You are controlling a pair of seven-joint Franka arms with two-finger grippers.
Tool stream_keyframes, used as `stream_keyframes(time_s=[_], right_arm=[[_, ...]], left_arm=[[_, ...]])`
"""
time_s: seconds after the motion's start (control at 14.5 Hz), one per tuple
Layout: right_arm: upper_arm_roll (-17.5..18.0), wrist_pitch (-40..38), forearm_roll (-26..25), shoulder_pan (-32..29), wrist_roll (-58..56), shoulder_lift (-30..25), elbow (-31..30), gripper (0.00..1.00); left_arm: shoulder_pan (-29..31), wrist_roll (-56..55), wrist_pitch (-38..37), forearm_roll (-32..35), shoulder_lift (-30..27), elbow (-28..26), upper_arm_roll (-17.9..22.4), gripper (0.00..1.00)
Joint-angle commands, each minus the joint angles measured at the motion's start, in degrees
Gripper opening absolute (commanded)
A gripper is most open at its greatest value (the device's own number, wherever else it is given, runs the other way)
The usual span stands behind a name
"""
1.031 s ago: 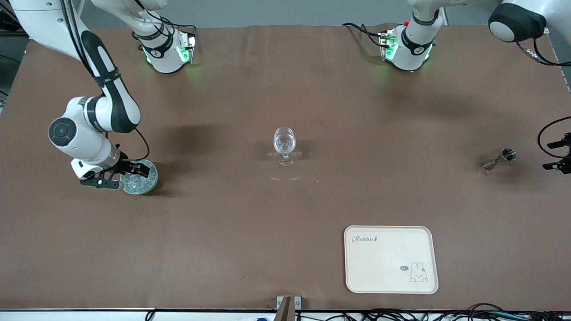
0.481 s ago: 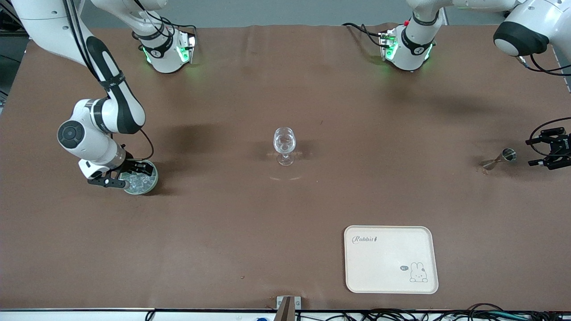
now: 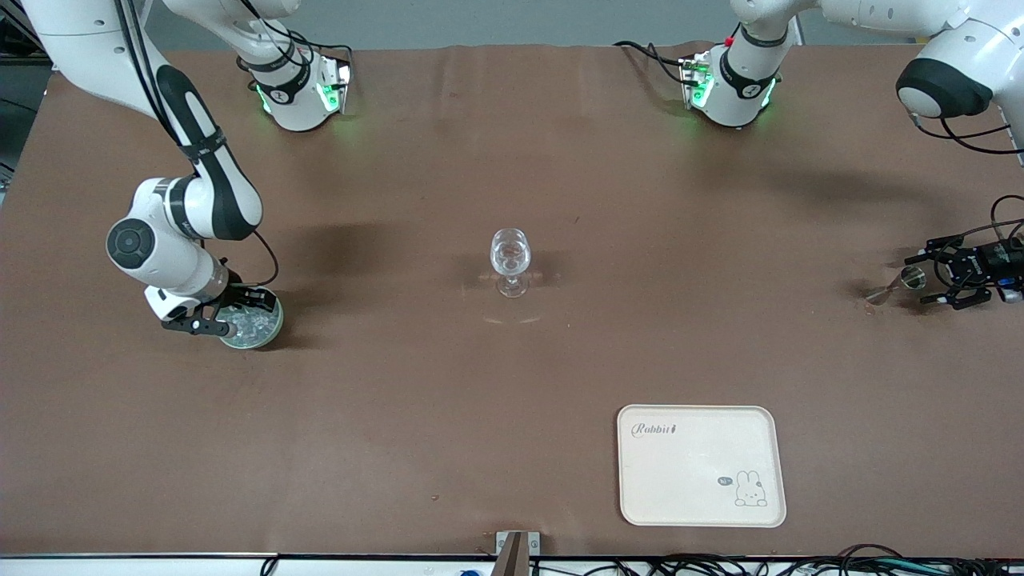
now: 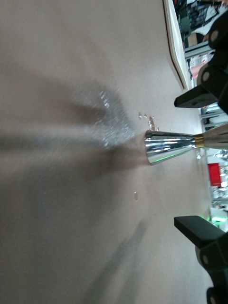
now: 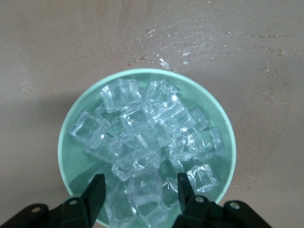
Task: Pour wine and add ice with both arms
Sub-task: 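Grasp an ice cube with the right gripper while the left gripper grasps the jigger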
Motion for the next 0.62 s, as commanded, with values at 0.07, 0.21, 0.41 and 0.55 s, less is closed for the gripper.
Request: stream_keyframes(time_s=[0.07, 0.21, 0.41, 0.55], right_arm=[[-0.1, -0.4, -0.8, 0.2, 0.5, -0.7, -0.8, 0.5], [-0.1, -0.4, -0.7, 0.2, 0.6, -0.7, -0.3, 0.41], [-0.1, -0.6, -0.5, 0.2, 0.9, -0.7, 0.5, 0.29], [-0.1, -1.7, -0.5, 0.3, 2.0, -0.7, 1.2, 0.21]], left_arm=[[0.6, -3.5, -5.7, -1.0, 1.0, 2.2, -0.3, 1.0], [0.6, -5.3, -6.4, -1.5, 0.9, 2.3, -1.2, 1.0], [1.1, -8.2, -6.7, -6.6, 2.2, 1.8, -1.5, 1.0], [1.1, -8.6, -7.4, -7.4, 2.4, 1.8, -1.9, 1.0]])
